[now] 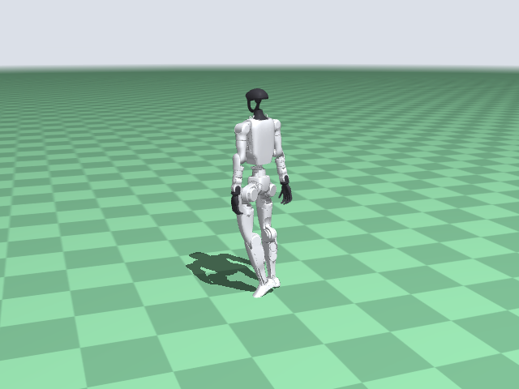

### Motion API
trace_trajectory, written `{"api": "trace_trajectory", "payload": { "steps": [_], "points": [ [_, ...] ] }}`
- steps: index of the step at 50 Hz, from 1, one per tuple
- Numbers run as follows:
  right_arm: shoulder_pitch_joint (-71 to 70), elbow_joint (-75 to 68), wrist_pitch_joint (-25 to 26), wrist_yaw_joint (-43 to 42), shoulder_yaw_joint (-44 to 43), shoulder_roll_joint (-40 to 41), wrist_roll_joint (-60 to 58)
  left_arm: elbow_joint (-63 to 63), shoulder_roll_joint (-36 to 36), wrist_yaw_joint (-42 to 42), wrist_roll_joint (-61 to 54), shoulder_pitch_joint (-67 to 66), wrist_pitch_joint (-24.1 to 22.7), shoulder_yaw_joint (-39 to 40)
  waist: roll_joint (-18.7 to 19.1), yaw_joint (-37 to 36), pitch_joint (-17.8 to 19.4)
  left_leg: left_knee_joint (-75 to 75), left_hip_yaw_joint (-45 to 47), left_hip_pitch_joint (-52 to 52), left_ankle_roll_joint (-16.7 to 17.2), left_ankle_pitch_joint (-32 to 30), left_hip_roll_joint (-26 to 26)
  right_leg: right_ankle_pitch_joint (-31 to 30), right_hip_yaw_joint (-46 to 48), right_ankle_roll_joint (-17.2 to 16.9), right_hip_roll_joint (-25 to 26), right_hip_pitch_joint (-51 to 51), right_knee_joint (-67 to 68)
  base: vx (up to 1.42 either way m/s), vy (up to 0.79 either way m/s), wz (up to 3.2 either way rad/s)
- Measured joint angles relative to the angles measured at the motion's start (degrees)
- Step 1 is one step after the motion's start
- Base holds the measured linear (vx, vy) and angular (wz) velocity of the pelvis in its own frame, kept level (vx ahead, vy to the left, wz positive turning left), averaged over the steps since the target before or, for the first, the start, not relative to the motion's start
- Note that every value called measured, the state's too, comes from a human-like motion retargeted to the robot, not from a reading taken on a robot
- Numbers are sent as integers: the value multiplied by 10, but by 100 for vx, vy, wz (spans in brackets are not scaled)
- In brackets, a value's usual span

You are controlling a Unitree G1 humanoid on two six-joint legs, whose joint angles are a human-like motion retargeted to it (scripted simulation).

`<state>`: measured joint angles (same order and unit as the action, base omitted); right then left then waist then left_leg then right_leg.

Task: In place motions

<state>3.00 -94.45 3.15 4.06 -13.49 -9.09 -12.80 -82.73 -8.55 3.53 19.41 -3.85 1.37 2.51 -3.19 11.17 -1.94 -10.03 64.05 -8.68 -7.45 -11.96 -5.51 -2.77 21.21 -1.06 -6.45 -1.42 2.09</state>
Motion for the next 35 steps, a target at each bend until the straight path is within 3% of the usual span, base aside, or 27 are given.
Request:
{"api": "trace_trajectory", "payload": {
  "steps": [3, 5, 7, 10, 15, 18, 20, 22, 23, 29, 35],
  "points": [
    [-17, 24, -5, -5, 21, 1, -17, 0, -15, -28, 21, -4, -10, 2, -50, -9, 6, -124, -13, 16, -64, -27, -34, -10, -39, -1, -43, -4, 0, 6, -31, -135],
    [-24, 40, -4, -1, 32, -2, -29, -8, -26, -42, 30, -7, -11, 0, -58, -43, 25, -241, -58, 11, -76, -1, -102, -5, -80, 7, -28, -29, 1, 24, -28, -188],
    [-27, 58, -4, -2, 27, -8, -39, -18, -23, -50, 34, -4, -8, -8, -58, -45, 12, -273, -134, 70, -72, 16, -94, -18, -82, 6, -36, -8, -4, 3, -9, -74],
    [-35, 79, -2, -10, 17, -20, -48, -33, -12, -48, 28, 3, -2, -9, -48, -69, 4, -261, -270, 140, -36, 45, -42, -28, -112, 7, -32, 16, -3, -2, 1, -101],
    [-51, 90, -2, -30, 8, -43, -39, -32, 11, -38, 11, 12, -3, -25, -10, -94, 18, -131, -403, 147, 38, 98, 26, -35, -152, 9, 5, 21, -3, 5, 7, -105],
    [-52, 83, 4, -39, 3, -46, -42, -23, 19, -39, 21, 9, -6, -43, 32, -105, 11, -31, -523, 149, 112, 84, 63, -35, -170, 14, 52, 25, -2, 12, 9, -93],
    [-54, 73, 8, -45, -1, -48, -42, -17, 25, -38, 28, 8, -9, -59, 57, -100, 10, 27, -560, 146, 128, 50, 71, -32, -176, 16, 78, 23, 0, 14, 10, -35],
    [-52, 57, 11, -47, 0, -50, -39, -13, 29, -32, 36, 5, -11, -75, 74, -71, 4, 44, -538, 127, 140, 70, 60, -26, -167, 16, 88, 22, 2, 18, 11, 37],
    [-52, 47, 14, -47, 4, -49, -37, -13, 31, -26, 41, 4, -10, -79, 79, -55, -1, 46, -468, 121, 148, 72, 36, -23, -160, 15, 89, 23, 3, 13, 13, 30],
    [-49, -10, 2, -47, 29, -33, -24, -1, 30, -18, 67, 15, -11, -89, 85, -47, 12, 77, -485, 97, 136, 72, 48, -15, -175, 12, 92, 21, 10, 3, 11, -42],
    [-28, -30, 13, -38, 37, -21, -61, -3, 32, -22, 56, 2, -9, -76, 86, -64, -11, 84, -476, 101, 124, 83, 55, -14, -196, -2, 86, 41, 12, 8, 8, -48]
  ]
}}
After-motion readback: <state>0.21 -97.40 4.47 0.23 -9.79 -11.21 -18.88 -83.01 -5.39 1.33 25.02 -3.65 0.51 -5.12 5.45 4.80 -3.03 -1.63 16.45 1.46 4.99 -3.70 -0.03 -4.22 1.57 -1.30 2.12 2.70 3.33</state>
